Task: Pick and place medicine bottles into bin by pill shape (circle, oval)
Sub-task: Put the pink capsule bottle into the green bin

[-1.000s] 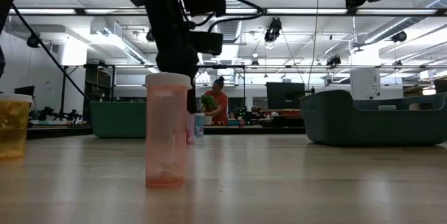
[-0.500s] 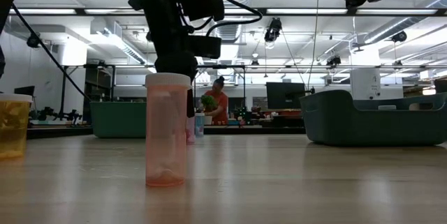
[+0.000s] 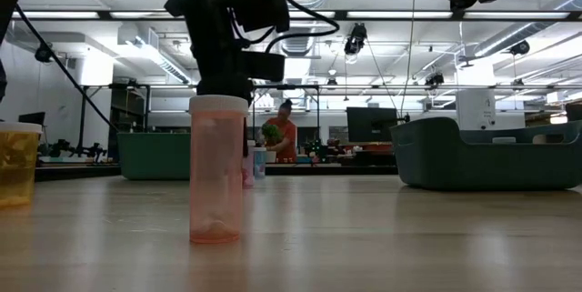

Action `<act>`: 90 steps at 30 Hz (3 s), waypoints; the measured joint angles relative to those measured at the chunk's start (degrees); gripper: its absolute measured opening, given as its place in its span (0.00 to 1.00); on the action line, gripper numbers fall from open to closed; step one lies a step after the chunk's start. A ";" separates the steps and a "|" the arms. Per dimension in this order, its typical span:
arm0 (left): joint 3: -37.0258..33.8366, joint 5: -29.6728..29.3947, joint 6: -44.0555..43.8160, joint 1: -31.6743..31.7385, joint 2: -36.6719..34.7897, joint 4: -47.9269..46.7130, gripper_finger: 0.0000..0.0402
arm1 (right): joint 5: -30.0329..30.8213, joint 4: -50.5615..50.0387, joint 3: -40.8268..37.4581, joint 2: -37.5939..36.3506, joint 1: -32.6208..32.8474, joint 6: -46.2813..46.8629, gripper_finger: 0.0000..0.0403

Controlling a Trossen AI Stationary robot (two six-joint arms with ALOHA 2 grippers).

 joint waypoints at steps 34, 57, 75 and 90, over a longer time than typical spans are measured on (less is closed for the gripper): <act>-0.35 -1.64 -0.33 0.37 -8.99 0.51 0.24 | 1.28 0.08 0.13 0.00 -0.02 0.14 0.25; -7.92 -6.68 -7.32 20.26 -30.39 -3.89 0.24 | 8.04 0.08 0.03 0.13 -0.44 -2.21 0.25; -15.90 -5.40 -16.59 29.31 -34.70 -5.40 0.24 | 23.04 7.11 -0.35 0.00 -7.44 -18.88 0.25; -21.57 -5.35 -18.25 35.15 -34.46 -1.61 0.24 | 22.95 8.28 -0.37 0.00 -11.74 -20.02 0.25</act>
